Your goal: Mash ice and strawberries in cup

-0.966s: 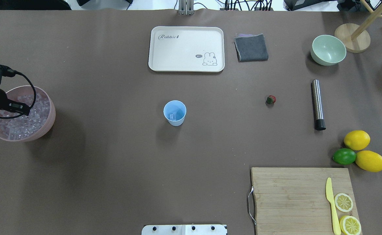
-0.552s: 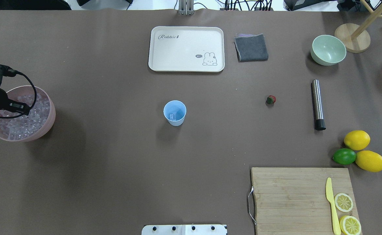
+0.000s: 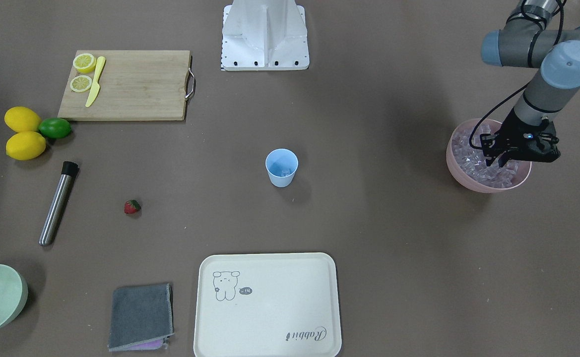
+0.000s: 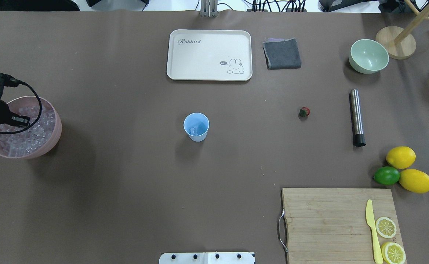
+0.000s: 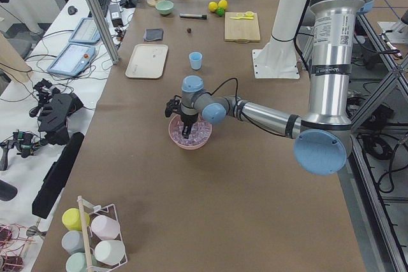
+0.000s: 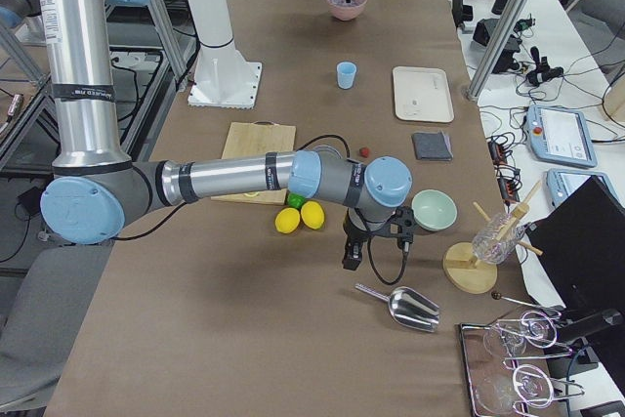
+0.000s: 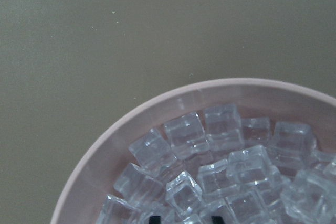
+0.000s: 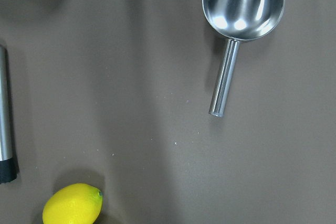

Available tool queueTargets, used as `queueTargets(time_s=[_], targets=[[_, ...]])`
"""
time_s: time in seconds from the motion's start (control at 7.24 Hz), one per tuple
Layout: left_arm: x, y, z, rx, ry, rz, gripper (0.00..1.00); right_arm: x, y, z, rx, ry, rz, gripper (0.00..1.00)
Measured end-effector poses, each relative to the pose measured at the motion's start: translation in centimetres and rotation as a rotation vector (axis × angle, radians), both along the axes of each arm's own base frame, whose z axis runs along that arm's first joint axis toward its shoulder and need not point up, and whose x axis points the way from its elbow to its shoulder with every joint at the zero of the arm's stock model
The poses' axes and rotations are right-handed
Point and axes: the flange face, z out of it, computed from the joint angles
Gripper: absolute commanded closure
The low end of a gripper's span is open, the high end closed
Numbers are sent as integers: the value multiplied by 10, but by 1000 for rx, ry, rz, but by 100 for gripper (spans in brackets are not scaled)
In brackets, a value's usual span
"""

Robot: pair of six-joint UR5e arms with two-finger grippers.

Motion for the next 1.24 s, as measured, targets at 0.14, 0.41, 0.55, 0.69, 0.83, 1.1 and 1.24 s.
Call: queueTargets(time_s=[0.14,0.41,0.55,0.69,0.83,1.1,1.24], targets=[[0,0,-1,2,2,1,100,0,0,0,0,0,0,0],[-2,-1,-4,17,4,12,80,0,0,0,0,0,0,0],[-3,-1,-5,23,3,17,61,0,0,0,0,0,0,0],[-4,-1,-5,26,2,20,51,0,0,0,0,0,0,0],[-4,-1,-5,28,3,20,51,0,0,-1,1,0,0,0],[-5,-1,-12,34,10,20,50,0,-1,-2,2,-4,0,0],[-5,-1,-13,35,11,19,50,-1,-3,-2,3,-7,1,0]])
